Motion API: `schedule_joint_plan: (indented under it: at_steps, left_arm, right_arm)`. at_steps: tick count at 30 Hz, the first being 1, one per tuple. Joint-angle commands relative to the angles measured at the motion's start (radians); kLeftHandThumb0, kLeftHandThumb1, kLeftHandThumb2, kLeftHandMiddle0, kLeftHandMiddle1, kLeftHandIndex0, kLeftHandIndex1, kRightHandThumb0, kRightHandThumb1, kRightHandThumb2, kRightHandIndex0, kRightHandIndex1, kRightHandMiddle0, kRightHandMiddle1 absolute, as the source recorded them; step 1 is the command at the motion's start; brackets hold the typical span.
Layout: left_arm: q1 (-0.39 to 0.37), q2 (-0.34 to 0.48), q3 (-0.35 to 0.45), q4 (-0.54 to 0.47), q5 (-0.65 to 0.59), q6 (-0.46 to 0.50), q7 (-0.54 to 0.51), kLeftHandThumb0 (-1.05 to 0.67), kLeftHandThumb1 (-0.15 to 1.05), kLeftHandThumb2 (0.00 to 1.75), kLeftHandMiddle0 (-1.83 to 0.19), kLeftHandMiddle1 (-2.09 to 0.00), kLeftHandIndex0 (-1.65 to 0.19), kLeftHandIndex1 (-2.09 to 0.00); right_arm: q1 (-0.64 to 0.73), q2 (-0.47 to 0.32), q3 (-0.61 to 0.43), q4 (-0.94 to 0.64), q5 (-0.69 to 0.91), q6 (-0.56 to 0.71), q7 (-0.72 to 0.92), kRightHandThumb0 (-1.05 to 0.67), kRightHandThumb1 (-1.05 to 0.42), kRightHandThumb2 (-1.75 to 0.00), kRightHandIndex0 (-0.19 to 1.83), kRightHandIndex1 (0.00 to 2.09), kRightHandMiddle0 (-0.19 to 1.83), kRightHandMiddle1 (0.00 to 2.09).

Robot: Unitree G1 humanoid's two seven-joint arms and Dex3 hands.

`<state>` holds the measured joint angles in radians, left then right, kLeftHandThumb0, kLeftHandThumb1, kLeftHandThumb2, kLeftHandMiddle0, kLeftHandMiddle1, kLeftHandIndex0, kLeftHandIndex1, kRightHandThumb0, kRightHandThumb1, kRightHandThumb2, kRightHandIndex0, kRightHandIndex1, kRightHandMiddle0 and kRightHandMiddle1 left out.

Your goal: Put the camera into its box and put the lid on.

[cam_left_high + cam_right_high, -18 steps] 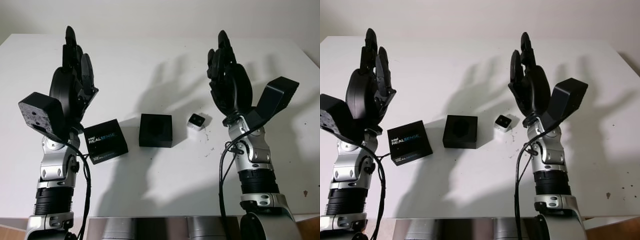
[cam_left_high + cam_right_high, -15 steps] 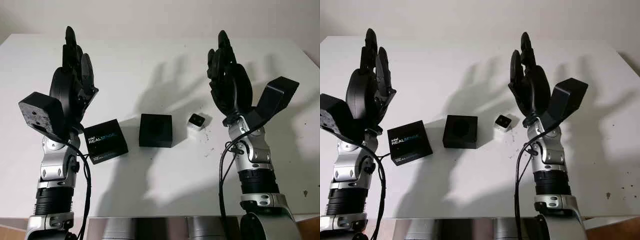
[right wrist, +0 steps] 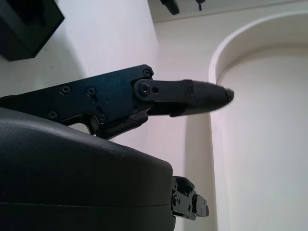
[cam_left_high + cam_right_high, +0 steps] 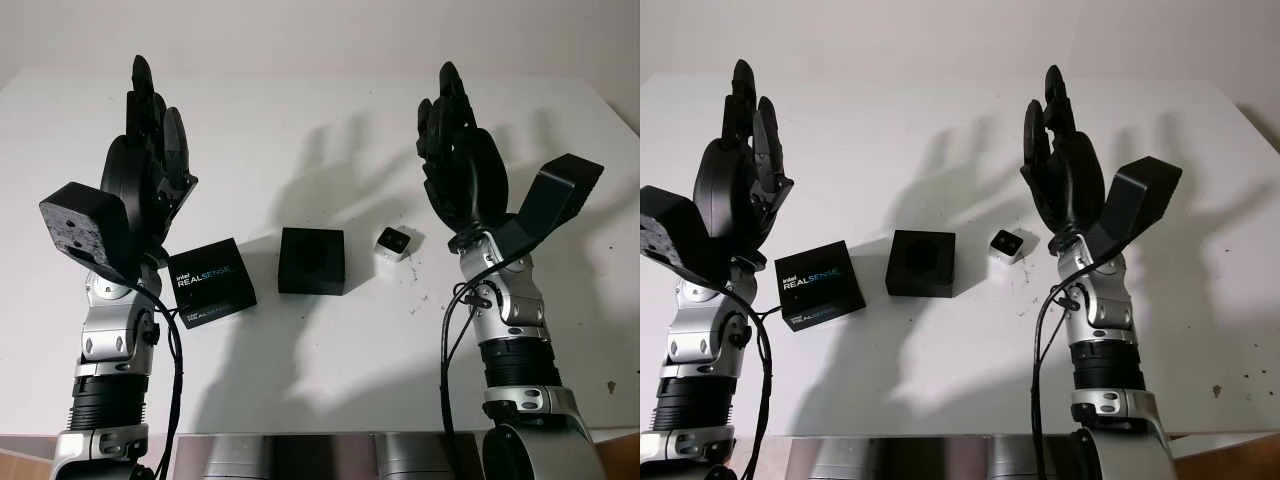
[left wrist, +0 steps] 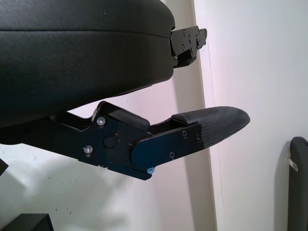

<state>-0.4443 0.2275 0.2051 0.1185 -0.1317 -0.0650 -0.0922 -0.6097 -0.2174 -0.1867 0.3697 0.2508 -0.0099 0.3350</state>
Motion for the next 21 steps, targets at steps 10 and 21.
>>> schedule_joint_plan:
  at_steps: [10, 21]
  left_arm:
    - [0.002, 0.013, -0.001, -0.012, 0.006, -0.007, -0.008, -0.76, 1.05, 0.71, 0.19, 0.00, 0.19, 0.00]
    - [0.008, 0.003, -0.003, -0.022, -0.001, 0.011, -0.011, -0.76, 1.05, 0.71, 0.19, 0.00, 0.19, 0.00]
  right_arm:
    - [-0.146, -0.355, 0.201, 0.227, -0.474, -0.417, 0.036, -0.44, -0.80, -0.03, 0.37, 0.27, 0.33, 0.27]
    - [-0.211, -0.535, 0.386, 0.314, -0.820, -0.617, -0.065, -0.33, -0.80, -0.06, 0.42, 0.14, 0.46, 0.13]
